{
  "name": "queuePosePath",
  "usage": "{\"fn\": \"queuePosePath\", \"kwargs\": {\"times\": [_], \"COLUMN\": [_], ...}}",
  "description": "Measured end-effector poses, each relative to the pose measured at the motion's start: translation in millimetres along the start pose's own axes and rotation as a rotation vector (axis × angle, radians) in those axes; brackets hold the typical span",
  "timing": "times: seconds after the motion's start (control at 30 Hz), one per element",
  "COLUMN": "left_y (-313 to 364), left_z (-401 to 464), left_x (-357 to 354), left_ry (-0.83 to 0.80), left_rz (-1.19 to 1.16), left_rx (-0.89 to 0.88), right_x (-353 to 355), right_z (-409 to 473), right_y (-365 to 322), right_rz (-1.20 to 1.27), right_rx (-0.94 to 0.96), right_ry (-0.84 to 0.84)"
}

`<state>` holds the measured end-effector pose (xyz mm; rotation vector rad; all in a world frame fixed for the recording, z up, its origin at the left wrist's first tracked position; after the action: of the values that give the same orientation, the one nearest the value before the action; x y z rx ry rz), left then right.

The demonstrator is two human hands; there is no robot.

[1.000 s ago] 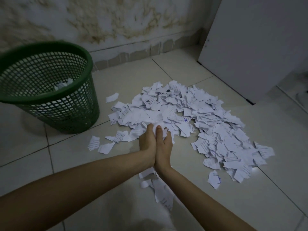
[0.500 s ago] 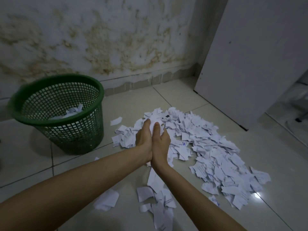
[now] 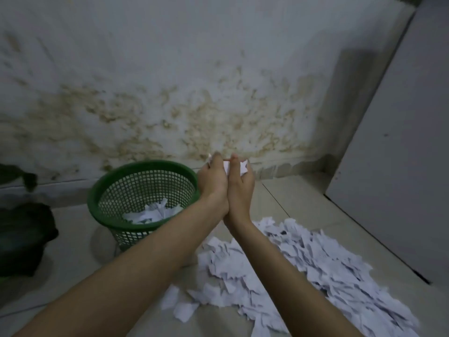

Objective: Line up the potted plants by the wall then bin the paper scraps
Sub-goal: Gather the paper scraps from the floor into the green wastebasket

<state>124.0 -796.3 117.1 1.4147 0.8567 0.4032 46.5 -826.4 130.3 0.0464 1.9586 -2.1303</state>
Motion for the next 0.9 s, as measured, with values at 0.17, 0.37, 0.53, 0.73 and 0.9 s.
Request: {"fn": "queuePosePath", "kwargs": {"times": [0.17,0.37,0.53,0.73,0.9], "left_y": [46,31,1,-9,-18], "left_z": [55,108,115,98,78], "left_x": [53,124,135,109,65], "left_ry": [0.118,0.103,-0.022,-0.132,-0.201], "left_rz": [0.05,0.466,0.725,0.871,0.869], "left_rx": [-0.159,-0.215,-0.012,-0.005,-0.096], "right_x": [-91,-146,-143,-132,-68], "right_z": [19,28,26,23,29], "right_y": [-9,39,59,48,47], "right_rz": [-0.087,-0.398,-0.529,-0.548,-0.545], "right_rx": [0.095,-0.06,-0.165,-0.171,-0.26], "right_ry": [-0.21,-0.502,-0.598,-0.555,-0.455]}}
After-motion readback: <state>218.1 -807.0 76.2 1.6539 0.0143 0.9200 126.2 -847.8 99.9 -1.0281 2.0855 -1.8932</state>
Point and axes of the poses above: each hand's wrist, its own z-axis towards the middle knuckle, its own x-axis out of the back of the hand, y = z × x, the point moved 9 cm from there along z, towards the middle knuckle, and after that the axes turned 7 degrees about -x, right-handed, at the moved point
